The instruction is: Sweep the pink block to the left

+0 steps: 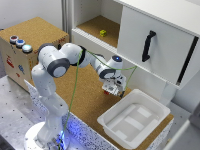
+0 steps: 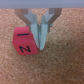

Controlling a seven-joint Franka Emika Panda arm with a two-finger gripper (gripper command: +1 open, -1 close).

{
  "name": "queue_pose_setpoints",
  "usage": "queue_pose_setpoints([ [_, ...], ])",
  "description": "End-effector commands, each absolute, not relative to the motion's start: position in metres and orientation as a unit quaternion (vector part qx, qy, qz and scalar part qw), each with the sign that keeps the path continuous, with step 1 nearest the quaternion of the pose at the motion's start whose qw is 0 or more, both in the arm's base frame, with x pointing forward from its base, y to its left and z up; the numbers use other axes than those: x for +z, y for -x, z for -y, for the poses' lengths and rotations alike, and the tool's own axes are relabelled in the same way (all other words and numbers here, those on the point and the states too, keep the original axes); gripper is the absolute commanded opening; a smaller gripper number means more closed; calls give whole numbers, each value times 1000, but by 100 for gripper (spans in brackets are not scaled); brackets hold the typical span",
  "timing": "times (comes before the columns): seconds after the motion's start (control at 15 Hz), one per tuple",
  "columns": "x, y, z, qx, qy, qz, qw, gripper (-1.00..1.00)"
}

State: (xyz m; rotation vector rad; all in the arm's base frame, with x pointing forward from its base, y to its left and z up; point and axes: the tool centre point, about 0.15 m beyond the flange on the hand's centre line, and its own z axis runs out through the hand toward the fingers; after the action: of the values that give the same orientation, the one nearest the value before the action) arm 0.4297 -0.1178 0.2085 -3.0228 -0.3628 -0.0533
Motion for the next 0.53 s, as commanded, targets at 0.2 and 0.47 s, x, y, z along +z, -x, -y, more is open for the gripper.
queue_pose_setpoints([
  [0.2,211,-416,72,-24,994,102,42,-100],
  [0.47,212,-407,55,-21,995,95,35,-100],
])
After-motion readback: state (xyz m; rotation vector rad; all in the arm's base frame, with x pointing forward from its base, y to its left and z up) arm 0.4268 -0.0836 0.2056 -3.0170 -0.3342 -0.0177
